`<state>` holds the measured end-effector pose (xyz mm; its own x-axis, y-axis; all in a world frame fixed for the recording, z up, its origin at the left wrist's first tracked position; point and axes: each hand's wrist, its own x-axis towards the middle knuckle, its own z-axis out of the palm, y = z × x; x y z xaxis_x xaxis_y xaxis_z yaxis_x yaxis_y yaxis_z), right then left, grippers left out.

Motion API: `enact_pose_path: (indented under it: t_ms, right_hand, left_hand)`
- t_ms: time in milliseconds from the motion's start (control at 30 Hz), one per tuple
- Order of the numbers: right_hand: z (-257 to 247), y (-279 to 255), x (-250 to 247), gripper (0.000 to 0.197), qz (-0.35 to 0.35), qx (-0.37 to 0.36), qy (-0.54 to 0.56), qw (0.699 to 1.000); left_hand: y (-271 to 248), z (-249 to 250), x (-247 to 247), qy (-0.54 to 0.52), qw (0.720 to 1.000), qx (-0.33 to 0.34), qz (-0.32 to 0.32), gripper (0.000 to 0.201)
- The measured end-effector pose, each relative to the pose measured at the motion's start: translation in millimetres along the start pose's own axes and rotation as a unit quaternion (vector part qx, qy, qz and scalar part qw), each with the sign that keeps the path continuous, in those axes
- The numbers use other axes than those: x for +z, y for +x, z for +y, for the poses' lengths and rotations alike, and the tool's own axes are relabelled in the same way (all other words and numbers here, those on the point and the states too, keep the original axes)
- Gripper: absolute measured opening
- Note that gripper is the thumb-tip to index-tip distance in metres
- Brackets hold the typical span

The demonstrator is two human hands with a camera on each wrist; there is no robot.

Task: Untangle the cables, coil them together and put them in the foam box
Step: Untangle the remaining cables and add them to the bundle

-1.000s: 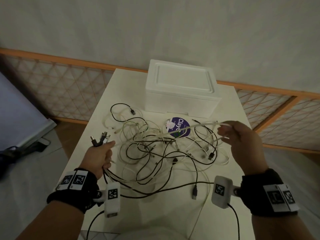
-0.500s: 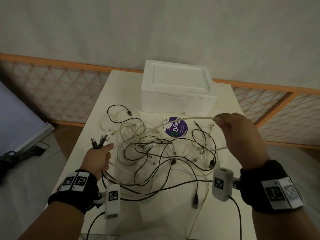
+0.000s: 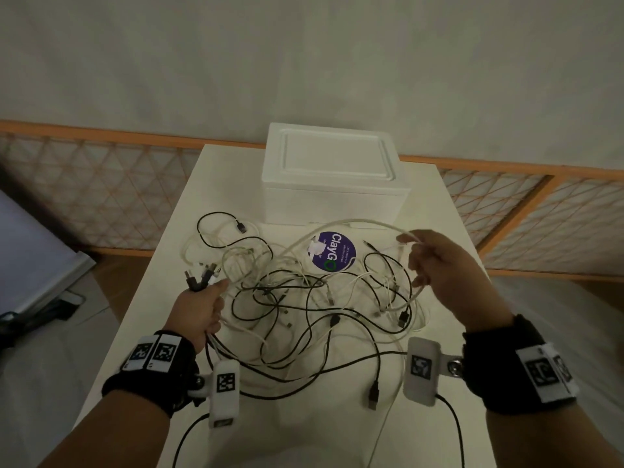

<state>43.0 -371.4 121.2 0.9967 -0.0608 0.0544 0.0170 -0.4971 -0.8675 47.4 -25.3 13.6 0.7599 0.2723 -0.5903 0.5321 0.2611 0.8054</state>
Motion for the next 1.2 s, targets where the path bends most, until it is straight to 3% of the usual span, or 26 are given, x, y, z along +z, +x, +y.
enact_pose_path:
  t_ms: [100, 233, 433, 600, 700, 800, 967, 1067, 1133, 1200]
  right_hand:
    - [-9.9, 1.9, -17.1, 0.038, 0.019, -0.054, 0.040, 0.998]
    - [-16.9, 3.2, -19.8, 0.036, 0.000, -0.055, 0.185, 0.981]
    - [12.0, 7.0, 27.6, 0.029, 0.014, 0.111, 0.350, 0.930]
    - [31.2, -3.3, 49.8, 0.028, 0.003, 0.236, 0.393, 0.889]
    - [37.1, -12.9, 54.6, 0.026, -0.035, 0.280, 0.370, 0.885]
    - [25.2, -16.5, 42.2, 0.025, -0.039, 0.245, 0.332, 0.910]
    - [-21.8, -20.4, -17.2, 0.029, 0.011, 0.108, 0.240, 0.965]
    - [-34.5, -25.3, -41.8, 0.024, 0.065, 0.035, 0.042, 0.996]
    - [-30.5, -25.1, -50.5, 0.014, 0.098, 0.042, -0.168, 0.980]
    - [-21.2, -26.1, -51.2, 0.033, 0.038, 0.131, -0.404, 0.904]
  left_hand:
    - [-0.9, -0.3, 3.0, -0.005, 1.000, 0.000, -0.005, 0.027]
    - [-6.0, 3.3, 9.1, -0.015, 1.000, 0.008, -0.027, 0.028]
    - [-14.9, 10.6, 15.4, -0.036, 0.996, 0.028, -0.076, 0.027]
    - [-20.6, 12.0, 18.1, -0.032, 0.994, 0.044, -0.094, 0.023]
    - [-20.6, 7.2, 17.9, -0.021, 0.994, 0.043, -0.101, 0.017]
    - [-18.1, 1.8, 14.9, -0.016, 0.994, 0.042, -0.095, 0.018]
    - [-10.3, -3.5, 3.3, -0.041, 0.997, 0.023, -0.057, 0.016]
    - [-7.9, -7.3, -1.9, -0.055, 0.998, 0.015, -0.030, 0.016]
    - [-8.6, -9.0, -5.4, -0.078, 0.997, 0.011, -0.015, 0.017]
    - [-13.3, -6.9, -7.5, -0.113, 0.994, 0.010, -0.009, 0.016]
